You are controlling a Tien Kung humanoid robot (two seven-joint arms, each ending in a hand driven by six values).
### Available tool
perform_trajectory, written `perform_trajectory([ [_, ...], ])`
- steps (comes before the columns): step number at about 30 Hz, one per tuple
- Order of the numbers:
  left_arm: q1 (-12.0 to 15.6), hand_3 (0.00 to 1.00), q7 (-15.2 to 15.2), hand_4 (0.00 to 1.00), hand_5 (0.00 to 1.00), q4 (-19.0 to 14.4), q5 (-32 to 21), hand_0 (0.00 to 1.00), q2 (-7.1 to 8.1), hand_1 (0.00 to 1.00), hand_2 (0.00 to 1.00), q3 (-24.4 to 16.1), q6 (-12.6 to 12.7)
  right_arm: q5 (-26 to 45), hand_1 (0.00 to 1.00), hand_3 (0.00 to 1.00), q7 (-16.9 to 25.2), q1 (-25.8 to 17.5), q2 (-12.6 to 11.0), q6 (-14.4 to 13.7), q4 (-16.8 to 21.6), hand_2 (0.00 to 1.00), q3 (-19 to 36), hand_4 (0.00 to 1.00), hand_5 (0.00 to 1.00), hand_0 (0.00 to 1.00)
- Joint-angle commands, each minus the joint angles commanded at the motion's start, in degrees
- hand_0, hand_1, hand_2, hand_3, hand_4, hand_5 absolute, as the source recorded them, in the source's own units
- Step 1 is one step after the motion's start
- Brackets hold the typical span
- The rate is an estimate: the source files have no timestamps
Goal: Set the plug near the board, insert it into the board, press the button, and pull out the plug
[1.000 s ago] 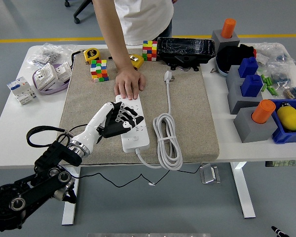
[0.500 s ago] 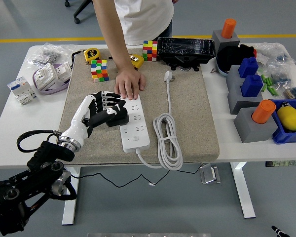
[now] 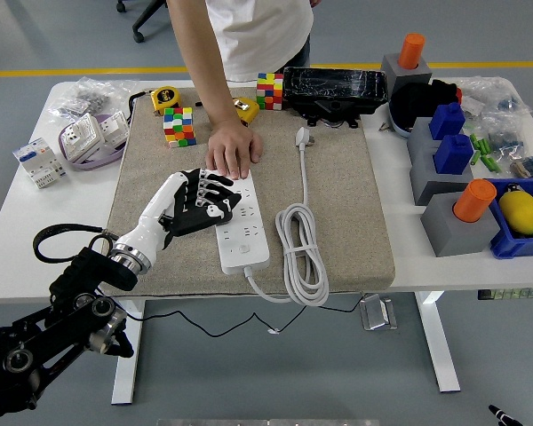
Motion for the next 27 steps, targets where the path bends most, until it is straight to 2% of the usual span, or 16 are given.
perform_trajectory([
  [4,-0.21,0.657,7.75,0.793,0.246,-2.91,9.68,0.216,0.43,0.27,0.288,-0.44,-3.67,0.03,0.639,0.554,-0.01,0.04,-0.13,0.01,0.01,0.647,-0.36,0.951,0.489,0.611],
  [5,-0.32,0.657,9.72,0.793,0.246,-3.6,12.29,0.216,0.52,0.27,0.288,-0.4,-5.25,0.04,0.639,0.554,-0.01,0.06,-0.14,0.02,0.0,0.647,-0.44,0.951,0.489,0.611],
  [6,-0.4,0.798,11.05,0.579,0.002,-3.98,14.9,0.09,0.58,0.1,0.147,-0.31,-6.09,0.05,0.639,0.554,-0.01,0.07,-0.16,0.03,0.01,0.646,-0.5,0.951,0.49,0.611],
  [11,-0.63,0.798,18.25,0.579,0.002,-5.65,25.74,0.09,0.66,0.1,0.147,-0.05,-12.08,0.12,0.639,0.554,0.01,0.18,-0.21,0.05,0.03,0.646,-0.79,0.951,0.49,0.611],
  [12,-0.73,0.861,20.45,0.743,0.002,-6.23,27.6,0.07,0.74,0.08,0.123,0.25,-13.9,0.11,0.639,0.554,0.01,0.16,-0.18,0.04,0.0,0.646,-0.73,0.951,0.49,0.611],
  [15,-0.89,0.861,25.63,0.743,0.002,-7.34,30.25,0.07,0.88,0.08,0.123,0.68,-17.61,0.12,0.639,0.554,0.0,0.11,-0.23,0.04,-0.02,0.646,-0.76,0.951,0.49,0.611],
  [17,-1.08,0.861,28.82,0.743,0.002,-7.51,32.19,0.07,0.82,0.08,0.123,1.29,-19.03,0.1,0.639,0.554,-0.01,0.07,-0.25,0.01,-0.06,0.646,-0.68,0.951,0.49,0.611],
  [21,-1.3,0.86,31.03,0.76,0.002,-7.18,32.22,0.064,0.63,0.079,0.127,1.98,-20.39,0.05,0.639,0.554,-0.01,0.04,-0.22,0.02,-0.01,0.646,-0.62,0.951,0.489,0.611],
  [27,-1.23,0.84,31.48,0.765,0.002,-6.94,31.44,0.065,0.42,0.08,0.128,2.46,-21.91,0.04,0.639,0.554,0.02,-0.02,-0.12,0.01,0.06,0.646,-0.5,0.951,0.489,0.61],
])
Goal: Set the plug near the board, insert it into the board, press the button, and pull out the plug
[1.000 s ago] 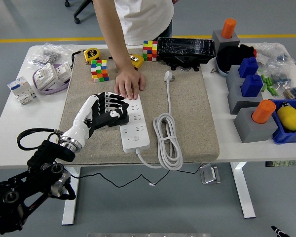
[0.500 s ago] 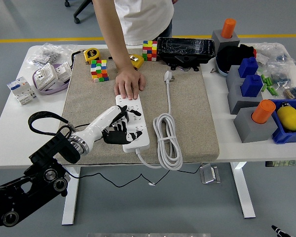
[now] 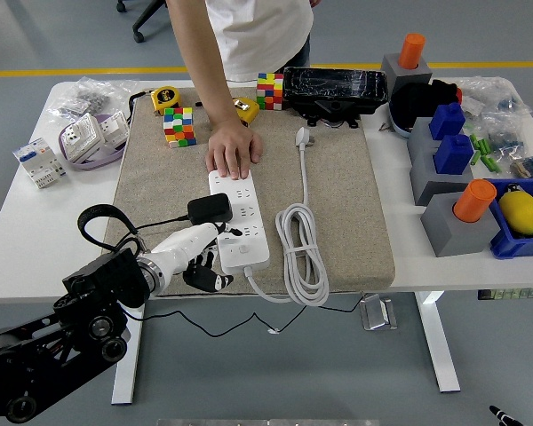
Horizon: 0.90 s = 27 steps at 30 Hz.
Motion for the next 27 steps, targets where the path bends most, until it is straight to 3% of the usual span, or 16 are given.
perform_trajectory([
  [10,-0.35,0.819,-0.77,0.77,0.002,0.13,-1.84,0.066,-0.16,0.082,0.13,0.78,-0.61,-0.08,0.639,0.554,-0.01,0.02,0.03,-0.01,0.01,0.646,0.41,0.951,0.489,0.61],
  [27,-1.45,0.815,-0.38,0.772,0.002,3.49,-2.12,0.067,-0.48,0.08,0.131,2.16,-0.91,-0.06,0.64,0.554,-0.04,-0.04,-0.01,0.0,0.05,0.646,0.57,0.951,0.489,0.61],
])
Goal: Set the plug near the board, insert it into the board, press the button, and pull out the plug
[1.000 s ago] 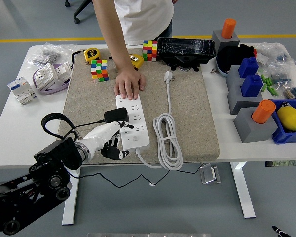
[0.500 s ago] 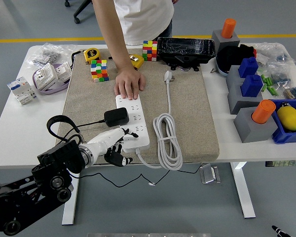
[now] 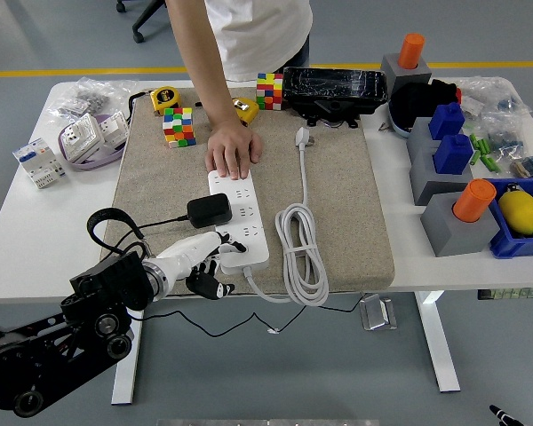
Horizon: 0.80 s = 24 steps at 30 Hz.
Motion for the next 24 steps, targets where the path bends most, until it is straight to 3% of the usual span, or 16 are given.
perform_trajectory([
  [6,0.07,0.812,0.26,0.771,0.002,0.37,-0.38,0.067,-0.07,0.082,0.133,0.46,-0.33,-0.01,0.639,0.554,0.01,-0.09,-0.01,0.0,0.0,0.646,0.01,0.951,0.489,0.61],
  [10,0.43,0.812,-1.64,0.771,0.002,0.0,-0.59,0.067,-0.07,0.082,0.133,-0.02,0.86,-0.03,0.639,0.554,0.03,-0.16,0.02,0.0,0.06,0.646,0.07,0.951,0.489,0.61],
  [11,0.52,0.812,-3.45,0.771,0.002,-0.31,-0.79,0.067,-0.03,0.082,0.133,-0.41,2.17,-0.02,0.639,0.554,0.03,-0.16,0.0,-0.01,0.04,0.646,0.03,0.951,0.489,0.61],
  [12,0.52,0.684,-5.19,0.637,0.031,-0.36,-1.31,0.072,-0.04,0.065,0.135,-0.72,3.4,-0.05,0.639,0.554,0.02,-0.15,-0.02,0.0,0.03,0.646,0.01,0.95,0.489,0.61],
  [17,0.6,0.684,-15.56,0.637,0.031,1.35,-8.52,0.072,-0.31,0.065,0.135,-2.0,10.85,-0.01,0.639,0.554,0.03,-0.19,0.03,0.01,0.03,0.646,0.14,0.95,0.489,0.61],
  [18,0.54,0.593,-17.98,0.746,0.162,2.14,-9.33,0.163,-0.41,0.089,0.231,-2.11,13.05,0.0,0.639,0.553,0.03,-0.18,0.04,0.0,0.02,0.645,0.16,0.951,0.489,0.611],
  [23,-0.16,0.593,-27.19,0.746,0.162,5.8,-10.12,0.163,-1.19,0.089,0.231,-3.42,21.52,0.04,0.639,0.553,0.03,-0.23,0.04,0.02,0.0,0.645,0.11,0.951,0.489,0.611],
  [24,-0.38,0.554,-28.04,0.807,0.201,6.45,-9.57,0.337,-1.36,0.433,0.51,-3.68,22.35,0.05,0.64,0.553,0.03,-0.24,0.04,0.02,0.0,0.645,0.08,0.95,0.49,0.611],
])
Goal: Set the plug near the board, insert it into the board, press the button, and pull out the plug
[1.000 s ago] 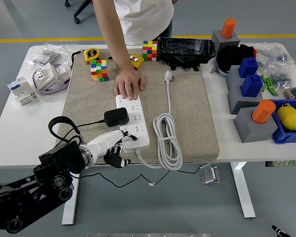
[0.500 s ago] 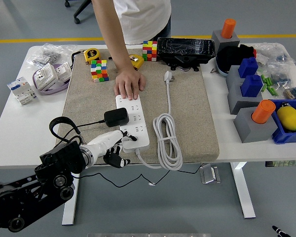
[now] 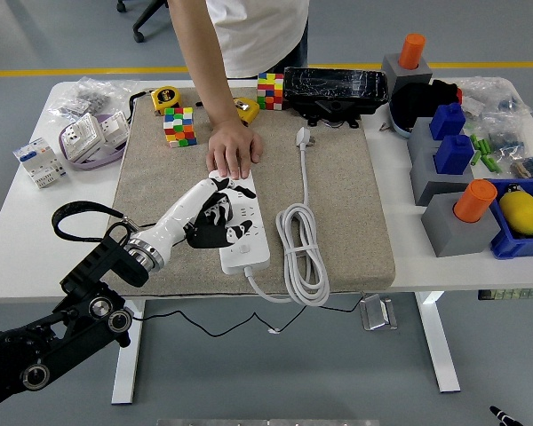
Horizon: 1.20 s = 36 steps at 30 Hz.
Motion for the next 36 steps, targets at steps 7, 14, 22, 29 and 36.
perform_trajectory([
  [7,-2.35,0.644,-0.97,0.984,0.301,5.99,4.51,0.683,-1.6,0.704,0.714,-1.49,2.15,0.11,0.639,0.553,0.0,0.06,-0.05,0.01,0.03,0.646,-0.25,0.951,0.49,0.611],
  [14,-5.5,0.707,3.18,0.998,0.332,12.39,10.03,0.703,-2.97,0.741,0.748,0.37,-0.84,0.24,0.639,0.553,-0.01,0.14,-0.1,0.0,0.03,0.646,-0.13,0.951,0.49,0.611],
  [22,-6.84,0.72,4.15,0.998,0.358,16.27,11.09,0.698,-3.57,0.723,0.733,2.15,-1.67,0.3,0.639,0.553,-0.02,0.14,-0.16,0.01,0.05,0.646,-0.32,0.951,0.49,0.611],
  [29,-7.8,0.666,4.16,0.998,0.329,19.14,10.48,0.67,-3.74,0.627,0.616,3.54,-1.51,0.32,0.639,0.553,-0.03,0.26,-0.25,-0.01,0.04,0.645,-0.51,0.95,0.489,0.612],
  [36,-8.06,0.571,3.23,0.933,0.253,20.68,8.85,0.522,-3.71,0.53,0.538,4.84,-0.82,0.34,0.639,0.553,-0.01,0.33,-0.3,-0.01,0.09,0.646,-0.64,0.951,0.49,0.612],
])
